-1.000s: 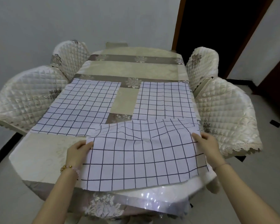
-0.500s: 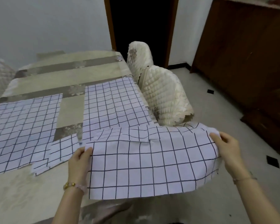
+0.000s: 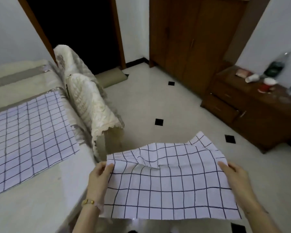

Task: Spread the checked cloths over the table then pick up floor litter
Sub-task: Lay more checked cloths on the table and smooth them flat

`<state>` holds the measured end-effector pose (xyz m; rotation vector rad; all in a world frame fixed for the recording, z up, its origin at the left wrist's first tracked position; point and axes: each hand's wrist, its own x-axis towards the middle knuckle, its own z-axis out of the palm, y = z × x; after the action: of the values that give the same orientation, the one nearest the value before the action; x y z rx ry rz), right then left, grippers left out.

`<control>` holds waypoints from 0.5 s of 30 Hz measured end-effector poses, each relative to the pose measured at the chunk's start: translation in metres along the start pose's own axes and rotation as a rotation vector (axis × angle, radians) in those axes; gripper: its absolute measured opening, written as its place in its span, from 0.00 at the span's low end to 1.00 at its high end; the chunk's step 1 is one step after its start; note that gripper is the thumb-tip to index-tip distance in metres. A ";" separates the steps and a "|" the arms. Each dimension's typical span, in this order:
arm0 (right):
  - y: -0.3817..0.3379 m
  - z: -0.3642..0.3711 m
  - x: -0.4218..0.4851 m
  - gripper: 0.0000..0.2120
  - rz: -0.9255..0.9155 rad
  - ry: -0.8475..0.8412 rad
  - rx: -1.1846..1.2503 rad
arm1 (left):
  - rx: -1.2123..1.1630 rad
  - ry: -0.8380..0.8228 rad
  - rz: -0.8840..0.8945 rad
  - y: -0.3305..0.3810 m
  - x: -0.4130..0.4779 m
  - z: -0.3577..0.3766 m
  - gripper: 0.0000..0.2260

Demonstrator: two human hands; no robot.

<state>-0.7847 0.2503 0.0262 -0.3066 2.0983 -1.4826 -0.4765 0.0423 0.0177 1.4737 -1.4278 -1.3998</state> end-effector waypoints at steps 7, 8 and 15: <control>-0.039 -0.026 0.094 0.07 -0.043 0.014 -0.043 | 0.012 -0.132 0.049 0.041 0.050 0.104 0.08; -0.044 -0.023 0.111 0.07 -0.044 0.014 -0.044 | 0.012 -0.138 0.044 0.046 0.063 0.117 0.08; -0.089 0.025 0.251 0.07 -0.049 -0.010 -0.105 | -0.003 -0.079 0.021 0.079 0.201 0.189 0.06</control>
<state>-0.9885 0.0771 0.0269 -0.4071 2.1789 -1.3987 -0.7095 -0.1240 0.0005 1.4114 -1.4841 -1.4610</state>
